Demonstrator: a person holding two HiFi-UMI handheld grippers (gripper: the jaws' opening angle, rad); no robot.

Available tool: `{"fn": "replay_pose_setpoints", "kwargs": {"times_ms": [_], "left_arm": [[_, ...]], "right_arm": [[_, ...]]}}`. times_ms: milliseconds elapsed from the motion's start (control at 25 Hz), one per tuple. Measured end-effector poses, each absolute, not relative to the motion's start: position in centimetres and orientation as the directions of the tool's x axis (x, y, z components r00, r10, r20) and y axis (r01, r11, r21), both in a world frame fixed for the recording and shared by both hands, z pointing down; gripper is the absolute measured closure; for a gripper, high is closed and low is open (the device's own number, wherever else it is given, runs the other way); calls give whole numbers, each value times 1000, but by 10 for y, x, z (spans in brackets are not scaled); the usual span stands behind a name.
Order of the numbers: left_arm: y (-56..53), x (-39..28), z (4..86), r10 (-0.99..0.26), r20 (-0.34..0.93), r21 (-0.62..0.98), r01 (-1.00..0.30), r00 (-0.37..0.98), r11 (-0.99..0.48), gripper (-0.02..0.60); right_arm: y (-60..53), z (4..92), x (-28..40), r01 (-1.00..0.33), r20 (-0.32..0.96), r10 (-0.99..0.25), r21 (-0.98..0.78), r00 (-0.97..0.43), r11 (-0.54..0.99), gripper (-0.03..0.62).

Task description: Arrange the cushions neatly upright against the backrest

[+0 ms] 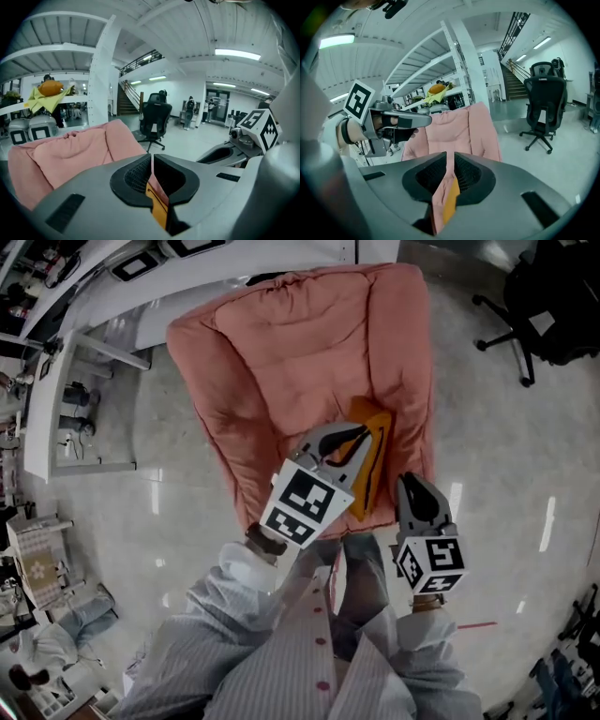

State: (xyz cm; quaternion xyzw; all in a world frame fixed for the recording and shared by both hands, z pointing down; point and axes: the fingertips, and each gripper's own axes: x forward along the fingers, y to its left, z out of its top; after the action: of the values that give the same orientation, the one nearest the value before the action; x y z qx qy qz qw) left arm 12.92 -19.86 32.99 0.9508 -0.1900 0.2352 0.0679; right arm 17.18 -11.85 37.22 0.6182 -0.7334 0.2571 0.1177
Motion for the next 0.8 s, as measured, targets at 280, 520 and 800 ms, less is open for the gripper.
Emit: {"fn": "replay_pose_setpoints", "kwargs": {"times_ms": [280, 520, 800], "left_arm": [[-210, 142, 421, -226, 556, 42, -299, 800, -953, 507], [-207, 150, 474, -133, 623, 73, -226, 771, -971, 439], [-219, 168, 529, -62, 672, 92, -166, 738, -982, 400]], "right_arm": [[-112, 469, 168, -958, 557, -809, -286, -186, 23, 570], [-94, 526, 161, -940, 623, -762, -337, -178, -56, 508], [-77, 595, 152, -922, 691, -699, -368, -185, -120, 457]]}}
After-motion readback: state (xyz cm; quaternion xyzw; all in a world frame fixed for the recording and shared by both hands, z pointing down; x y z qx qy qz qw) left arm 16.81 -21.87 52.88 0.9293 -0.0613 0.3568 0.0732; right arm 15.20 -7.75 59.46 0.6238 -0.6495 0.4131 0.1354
